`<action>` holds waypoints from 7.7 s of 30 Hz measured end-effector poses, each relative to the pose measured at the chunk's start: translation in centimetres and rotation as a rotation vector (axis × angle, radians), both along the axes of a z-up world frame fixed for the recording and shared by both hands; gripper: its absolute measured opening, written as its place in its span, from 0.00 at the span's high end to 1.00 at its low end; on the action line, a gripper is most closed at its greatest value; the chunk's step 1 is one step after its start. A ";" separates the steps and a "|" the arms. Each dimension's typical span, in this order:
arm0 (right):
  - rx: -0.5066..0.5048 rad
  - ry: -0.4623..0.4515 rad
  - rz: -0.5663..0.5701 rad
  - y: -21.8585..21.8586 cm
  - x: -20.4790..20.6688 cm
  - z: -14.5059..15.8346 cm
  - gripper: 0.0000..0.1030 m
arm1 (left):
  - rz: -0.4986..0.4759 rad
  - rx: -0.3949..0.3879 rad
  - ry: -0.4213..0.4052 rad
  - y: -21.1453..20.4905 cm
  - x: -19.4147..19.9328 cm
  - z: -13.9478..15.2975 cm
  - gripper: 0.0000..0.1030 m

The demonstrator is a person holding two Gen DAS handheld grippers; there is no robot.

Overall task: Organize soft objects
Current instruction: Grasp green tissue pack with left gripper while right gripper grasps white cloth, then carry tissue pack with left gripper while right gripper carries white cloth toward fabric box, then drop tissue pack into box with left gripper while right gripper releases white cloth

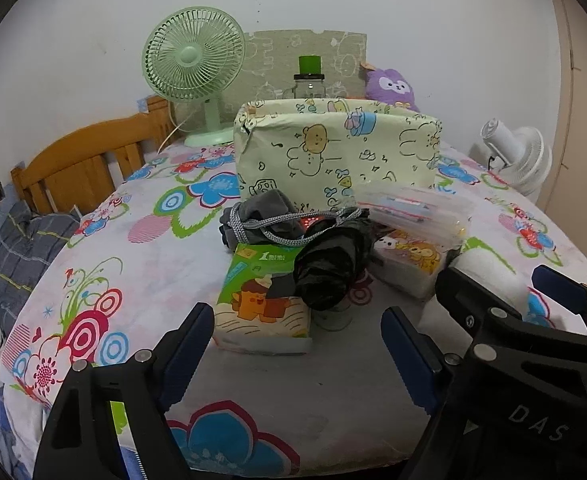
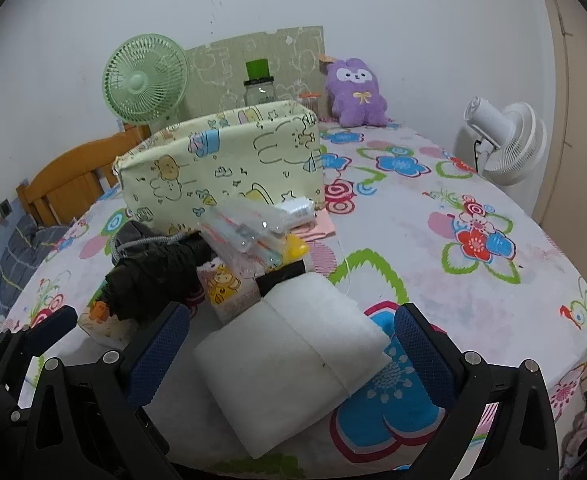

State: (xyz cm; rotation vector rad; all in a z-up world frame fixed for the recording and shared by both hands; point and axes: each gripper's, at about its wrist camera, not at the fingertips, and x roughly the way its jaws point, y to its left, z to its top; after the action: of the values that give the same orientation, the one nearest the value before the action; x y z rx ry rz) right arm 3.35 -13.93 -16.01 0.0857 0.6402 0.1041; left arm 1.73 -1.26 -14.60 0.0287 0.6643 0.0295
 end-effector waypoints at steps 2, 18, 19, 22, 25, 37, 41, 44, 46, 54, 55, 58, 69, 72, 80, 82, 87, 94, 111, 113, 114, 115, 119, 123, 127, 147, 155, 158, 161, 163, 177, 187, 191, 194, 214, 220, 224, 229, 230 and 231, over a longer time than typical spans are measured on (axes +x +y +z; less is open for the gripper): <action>-0.009 0.007 -0.003 0.2 0.1 -0.2 0.00 | 0.006 0.019 -0.004 -0.1 0.1 -0.2 0.16; -0.015 0.051 0.036 1.6 0.5 -1.1 0.53 | 0.010 0.098 0.007 -0.9 0.4 -0.8 0.16; -0.017 0.049 0.042 1.8 0.4 -1.0 0.56 | 0.008 0.096 0.007 -0.9 0.4 -0.8 0.16; -0.021 0.044 0.052 2.1 0.2 -0.6 0.67 | 0.001 0.073 0.007 -0.7 0.3 -0.6 0.15; -0.020 0.031 0.052 2.3 -0.2 0.0 0.71 | 0.001 0.037 0.011 -0.2 0.2 -0.2 0.15; -0.022 -0.022 0.069 4.3 -0.7 1.9 0.73 | 0.027 -0.022 0.051 1.6 0.6 0.0 0.13; -0.026 -0.011 0.043 4.2 -0.1 1.7 0.74 | 0.021 -0.056 0.079 2.2 1.3 -0.7 0.19; -0.024 -0.003 0.026 4.0 0.1 1.6 0.73 | 0.012 -0.060 0.105 2.1 1.6 -1.0 0.41; -0.020 0.001 0.021 3.9 0.1 1.5 0.73 | 0.030 -0.053 0.099 2.1 1.3 -0.9 0.46; -0.009 -0.017 0.028 3.7 -1.2 2.0 0.73 | 0.039 -0.057 0.058 1.9 -0.5 0.4 0.48; -0.005 -0.023 0.024 3.6 -1.5 2.1 0.73 | 0.038 -0.055 0.051 1.7 -0.8 0.6 0.48; 0.004 -0.040 0.021 3.3 -2.3 2.6 0.73 | 0.036 -0.048 0.027 1.4 -1.4 1.4 0.48; 0.013 -0.098 0.027 3.2 -3.5 5.3 0.73 | 0.012 -0.055 -0.023 0.6 -2.1 4.3 0.48; 0.013 -0.107 0.031 3.2 -3.4 6.0 0.73 | 0.009 -0.056 -0.030 0.5 -2.2 5.0 0.48; 0.017 -0.125 0.032 2.9 -2.9 7.9 0.73 | 0.006 -0.058 -0.050 0.2 -1.6 6.9 0.48; 0.014 -0.129 0.032 2.8 -2.8 8.5 0.73 | 0.003 -0.058 -0.059 0.1 -1.4 7.4 0.48; 0.013 -0.146 0.032 2.5 -2.3 10.0 0.73 | -0.004 -0.055 -0.087 -0.1 -0.8 9.0 0.48; 0.029 -0.167 0.049 2.2 -1.5 12.6 0.73 | -0.017 -0.046 -0.129 -0.3 -0.3 11.6 0.48; 0.026 -0.237 0.058 2.4 -0.6 17.1 0.73 | -0.015 -0.050 -0.194 -0.4 1.0 15.7 0.48; 0.028 -0.237 0.057 2.4 -0.2 17.3 0.73 | -0.014 -0.050 -0.196 -0.3 1.3 15.8 0.48; 0.029 -0.237 0.057 2.5 0.0 17.3 0.73 | -0.015 -0.051 -0.196 -0.3 1.3 15.9 0.48; 0.031 -0.237 0.057 2.5 0.2 17.3 0.73 | -0.019 -0.051 -0.198 -0.3 1.5 15.9 0.48; 0.043 -0.231 0.062 2.6 1.2 17.6 0.73 | -0.021 -0.043 -0.214 -0.2 2.5 16.5 0.48; 0.049 -0.233 0.064 2.8 2.5 17.9 0.73 | -0.016 -0.044 -0.218 0.1 3.7 16.7 0.48; 0.056 -0.224 0.063 3.0 4.2 17.7 0.73 | -0.011 -0.049 -0.203 0.3 5.2 16.5 0.48; 0.070 -0.124 0.044 3.7 12.2 14.0 0.73 | 0.008 -0.071 -0.072 0.9 12.4 12.5 0.48; 0.055 -0.064 0.049 4.3 15.0 12.1 0.73 | 0.020 -0.083 0.001 1.2 14.8 10.3 0.48; 0.047 -0.040 0.053 4.6 15.9 11.3 0.73 | 0.030 -0.093 0.036 1.6 15.7 9.4 0.48; 0.043 -0.020 0.057 4.8 16.8 10.5 0.73 | 0.036 -0.097 0.064 1.9 16.7 8.7 0.48; 0.039 -0.013 0.056 5.0 17.2 10.2 0.73 | 0.037 -0.098 0.080 2.0 17.2 8.3 0.48; 0.060 0.056 0.035 4.8 20.6 7.9 0.73 | 0.001 -0.074 0.109 1.5 20.3 6.7 0.48; 0.070 0.080 0.017 4.8 22.0 7.3 0.73 | -0.033 -0.040 0.090 1.3 22.2 6.2 0.48; 0.073 0.078 0.014 4.9 22.2 7.2 0.69 | -0.047 -0.044 0.094 1.5 22.4 6.3 0.45; 0.076 0.082 0.017 4.8 22.4 7.1 0.53 | -0.067 -0.053 0.111 1.3 22.2 6.3 0.33; 0.049 0.007 0.044 4.7 19.0 10.0 0.09 | -0.067 -0.077 0.062 0.9 18.3 9.1 0.09; 0.031 -0.023 0.044 4.6 17.3 11.1 0.05 | -0.065 -0.091 0.048 0.8 16.7 9.9 0.08; 0.030 -0.039 0.042 4.4 16.1 11.8 0.05 | -0.067 -0.091 0.029 0.6 15.5 10.6 0.09; 0.027 -0.057 0.049 4.1 14.5 12.7 0.05 | -0.070 -0.078 0.003 0.3 14.2 11.4 0.08; 0.025 -0.061 0.050 4.1 14.3 12.8 0.04 | -0.070 -0.076 -0.001 0.2 13.9 11.6 0.08; 0.023 -0.066 0.051 4.1 13.9 13.0 0.04 | -0.072 -0.076 -0.006 0.2 13.7 11.7 0.08</action>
State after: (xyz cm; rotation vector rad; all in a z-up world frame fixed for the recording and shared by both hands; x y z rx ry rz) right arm 17.28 -9.86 -2.99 0.0879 0.5751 0.1627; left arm 15.38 -1.09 -2.90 -0.0204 0.6578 -0.0645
